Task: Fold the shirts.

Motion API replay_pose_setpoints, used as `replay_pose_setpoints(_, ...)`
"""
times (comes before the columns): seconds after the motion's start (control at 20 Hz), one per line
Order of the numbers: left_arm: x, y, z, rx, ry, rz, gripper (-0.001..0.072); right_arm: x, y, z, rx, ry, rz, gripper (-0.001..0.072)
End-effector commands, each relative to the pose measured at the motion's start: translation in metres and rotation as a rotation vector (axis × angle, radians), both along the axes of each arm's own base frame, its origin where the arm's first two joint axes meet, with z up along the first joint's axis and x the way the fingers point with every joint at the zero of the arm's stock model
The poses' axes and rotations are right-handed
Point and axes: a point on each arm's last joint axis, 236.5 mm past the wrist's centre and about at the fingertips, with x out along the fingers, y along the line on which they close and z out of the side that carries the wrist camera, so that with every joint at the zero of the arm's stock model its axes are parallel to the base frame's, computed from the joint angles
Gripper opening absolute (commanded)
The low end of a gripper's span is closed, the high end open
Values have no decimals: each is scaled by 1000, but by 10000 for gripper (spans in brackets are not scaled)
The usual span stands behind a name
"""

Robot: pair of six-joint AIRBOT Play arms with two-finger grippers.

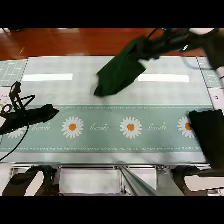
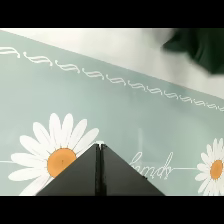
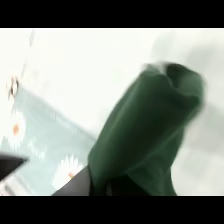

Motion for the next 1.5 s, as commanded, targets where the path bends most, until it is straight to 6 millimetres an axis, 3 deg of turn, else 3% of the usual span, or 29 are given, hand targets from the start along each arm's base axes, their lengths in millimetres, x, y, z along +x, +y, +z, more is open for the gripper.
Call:
replay_pose_setpoints(0.0, -5, -3, -2, -5, 19, -15, 24, 6, -65, 51, -10, -34, -114, 22)
replay_pose_setpoints(0.15, -5, -3, -2, -6, 21, -16, 24, -5, -140, 72, -24, -22, -251, 22)
replay_pose_setpoints(0.35, -3, -2, -2, -4, 14, -11, 24, -44, -237, 91, -67, 6, -430, 22)
replay_pose_setpoints(0.6, 0, 0, 0, 1, -1, 0, 24, -103, -328, 86, -149, 108, -627, 20)
replay_pose_setpoints(0.75, 6, 3, 2, 8, -24, 17, 24, -135, -364, 71, -197, 203, -710, 21)
replay_pose_setpoints(0.95, 13, 8, 5, 16, -54, 39, 24, -160, -400, 68, -227, 241, -852, 20)
replay_pose_setpoints(1.1, 17, 10, 7, 21, -70, 50, 24, -192, -424, 40, -255, 355, -961, 20)
replay_pose_setpoints(1.2, 18, 11, 8, 23, -74, 54, 24, -228, -440, 14, -297, 461, -1039, 20)
replay_pose_setpoints(1.3, 21, 13, 10, 27, -90, 66, 24, -276, -452, -16, -340, 609, -1147, 21)
replay_pose_setpoints(1.45, 29, 19, 14, 36, -123, 91, 24, -347, -449, -53, -382, 822, -1280, 23)
